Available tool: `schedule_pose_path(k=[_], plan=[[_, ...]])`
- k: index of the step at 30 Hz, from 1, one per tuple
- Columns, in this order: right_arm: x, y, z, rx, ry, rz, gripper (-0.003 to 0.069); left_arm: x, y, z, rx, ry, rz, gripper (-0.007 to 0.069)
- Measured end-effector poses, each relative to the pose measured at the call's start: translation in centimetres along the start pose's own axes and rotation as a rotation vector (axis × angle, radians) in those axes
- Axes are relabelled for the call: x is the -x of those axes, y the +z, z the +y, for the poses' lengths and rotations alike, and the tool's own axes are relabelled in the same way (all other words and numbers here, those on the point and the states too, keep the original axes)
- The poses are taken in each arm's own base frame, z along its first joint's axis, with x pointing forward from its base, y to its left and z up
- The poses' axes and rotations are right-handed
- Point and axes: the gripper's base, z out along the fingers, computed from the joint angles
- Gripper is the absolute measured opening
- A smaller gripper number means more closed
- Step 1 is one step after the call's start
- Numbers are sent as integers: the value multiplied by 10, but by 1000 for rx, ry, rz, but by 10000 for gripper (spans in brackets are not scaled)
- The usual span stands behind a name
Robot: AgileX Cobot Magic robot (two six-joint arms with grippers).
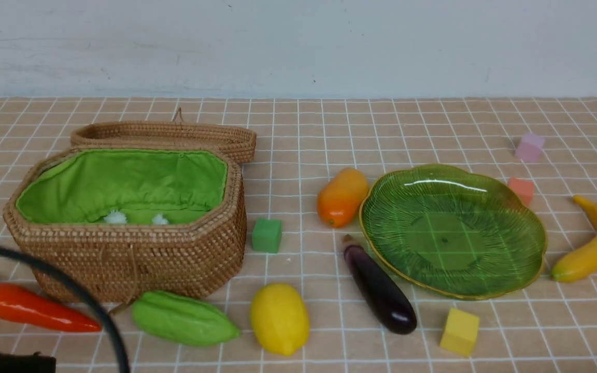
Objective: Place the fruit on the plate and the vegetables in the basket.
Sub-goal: Use the left arm to grab a carrot and put it into the left basket
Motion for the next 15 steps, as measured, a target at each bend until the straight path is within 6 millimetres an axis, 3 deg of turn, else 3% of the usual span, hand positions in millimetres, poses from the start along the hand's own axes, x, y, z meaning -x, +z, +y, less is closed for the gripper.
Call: schedule_pose_path(k=[4,8,12,15], plan=[[9,-1,5,58,154,-98,242,7,13,4,15,32,75,-13],[10,-1,7,68,237,-80,241,8,16,5,22,79,94,-13],[24,-12,32,107,102,73,211,6,17,6,25,120,121,-13],[48,-27,67,196,-193,291,168,10,24,8,33,160,173,-13]])
